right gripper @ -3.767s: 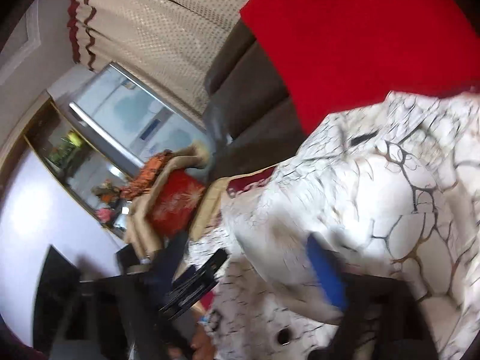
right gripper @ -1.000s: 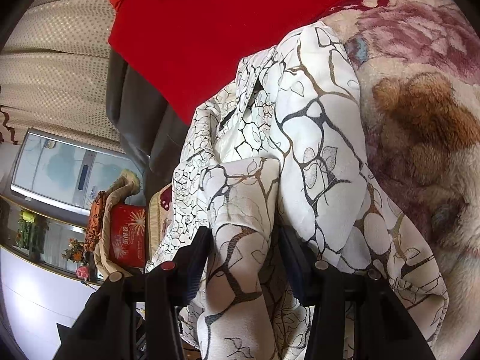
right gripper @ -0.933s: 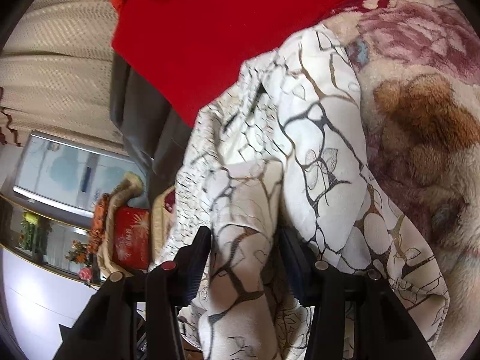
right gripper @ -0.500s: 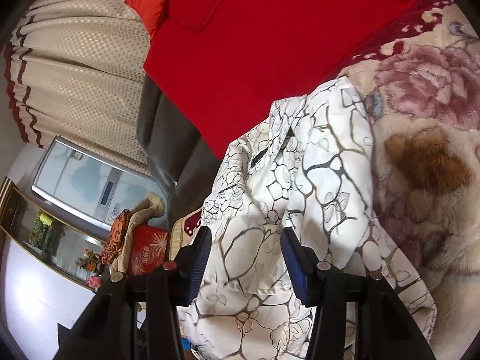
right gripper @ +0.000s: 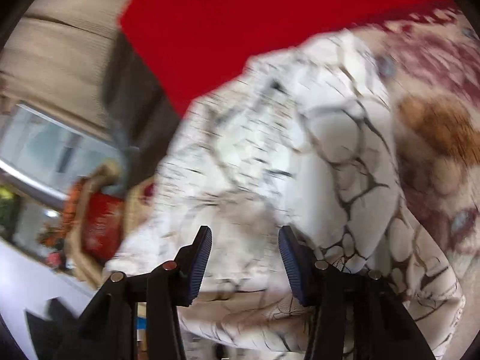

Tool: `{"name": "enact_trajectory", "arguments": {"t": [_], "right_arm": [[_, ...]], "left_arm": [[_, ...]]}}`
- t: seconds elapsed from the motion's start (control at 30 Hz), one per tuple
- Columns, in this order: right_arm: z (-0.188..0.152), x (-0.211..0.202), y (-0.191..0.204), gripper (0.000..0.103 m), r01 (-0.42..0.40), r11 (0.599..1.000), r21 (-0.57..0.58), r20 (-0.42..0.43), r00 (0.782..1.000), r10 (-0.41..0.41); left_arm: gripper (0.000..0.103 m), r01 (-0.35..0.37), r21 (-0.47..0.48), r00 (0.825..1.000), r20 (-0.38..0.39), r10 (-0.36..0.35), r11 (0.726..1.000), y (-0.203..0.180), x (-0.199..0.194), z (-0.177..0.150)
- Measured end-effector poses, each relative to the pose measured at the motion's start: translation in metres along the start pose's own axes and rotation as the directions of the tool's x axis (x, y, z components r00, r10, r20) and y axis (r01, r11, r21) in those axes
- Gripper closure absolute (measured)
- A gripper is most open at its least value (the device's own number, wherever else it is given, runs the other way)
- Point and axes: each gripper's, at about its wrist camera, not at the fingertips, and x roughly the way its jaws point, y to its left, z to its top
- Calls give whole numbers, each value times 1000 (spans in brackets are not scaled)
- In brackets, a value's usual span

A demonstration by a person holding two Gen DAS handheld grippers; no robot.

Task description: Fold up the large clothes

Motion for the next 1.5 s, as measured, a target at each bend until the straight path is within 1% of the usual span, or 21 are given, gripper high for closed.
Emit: {"name": "enact_trajectory", "arguments": {"t": [0.07,0.13,0.2,0.33,0.4,0.47,0.53,0.57,0.63,0.7,0.77,0.87,0.93,1.07,1.2,1.27,1.33,1.4,1.43,1.47,1.5], "right_arm": [[0,-4,0,56,18,1000,-2,29,999,-18],[0,-12,6,56,34,999,-32,81,996,-31],[0,-19,14,55,26,996,-81,125,992,-16],[-10,-17,42,55,-46,978,-204,124,990,72],[-20,-8,60,55,-48,957,-285,97,992,78],[-34,9,77,55,-44,934,-353,45,997,64],[-43,31,81,55,-25,922,-386,-24,1000,17],[-48,45,82,55,3,918,-396,-73,997,-35],[-55,61,78,55,52,912,-407,-109,988,-105],[-54,59,80,55,49,912,-407,-95,991,-95],[-49,50,78,55,14,924,-381,-83,995,-50],[-42,39,76,55,-15,937,-350,-51,999,-3],[-40,35,74,55,-29,940,-340,-38,999,18],[-34,34,77,55,-33,942,-334,-40,999,21],[-35,30,74,55,-32,946,-323,-39,999,21],[-34,28,71,55,-35,948,-317,-35,999,26],[-33,27,70,55,-34,949,-314,-28,999,27],[-32,26,69,55,-34,950,-311,-24,999,28],[-31,25,69,55,-32,951,-309,-20,999,27],[-31,24,68,55,-30,951,-308,-17,1000,26],[-30,23,67,55,-29,952,-304,-13,1000,26]], "left_arm": [[83,8,-44,999,-34,-10,999,9,6,0],[75,22,-96,998,-60,-28,995,17,8,-2],[48,13,-155,997,-76,-25,988,28,9,-4],[38,-18,-248,998,-69,0,969,48,5,-5],[31,-48,-305,995,-96,20,951,61,5,-8],[31,-57,-382,993,-120,11,923,80,6,-11],[31,-93,-470,988,-155,22,878,108,6,-14],[31,-115,-497,985,-168,34,860,120,6,-16],[31,-168,-571,979,-195,65,803,152,2,-24],[31,-193,-634,974,-219,66,749,182,1,-31],[31,-238,-662,964,-252,88,711,212,1,-37],[31,-283,-662,953,-274,127,694,247,2,-40],[31,-285,-670,952,-280,122,685,271,5,-40],[31,-254,-713,955,-290,56,654,304,18,-43],[30,-203,-753,960,-278,-23,626,314,36,-43],[30,-173,-786,961,-266,-72,594,321,48,-46],[31,-151,-823,962,-250,-110,548,326,57,-50],[32,-150,-848,964,-240,-115,509,331,64,-54],[33,-146,-852,967,-229,-108,502,332,65,-55],[44,-140,-853,970,-219,-102,502,333,65,-53],[61,-141,-849,971,-218,-94,510,333,65,-52]]}}
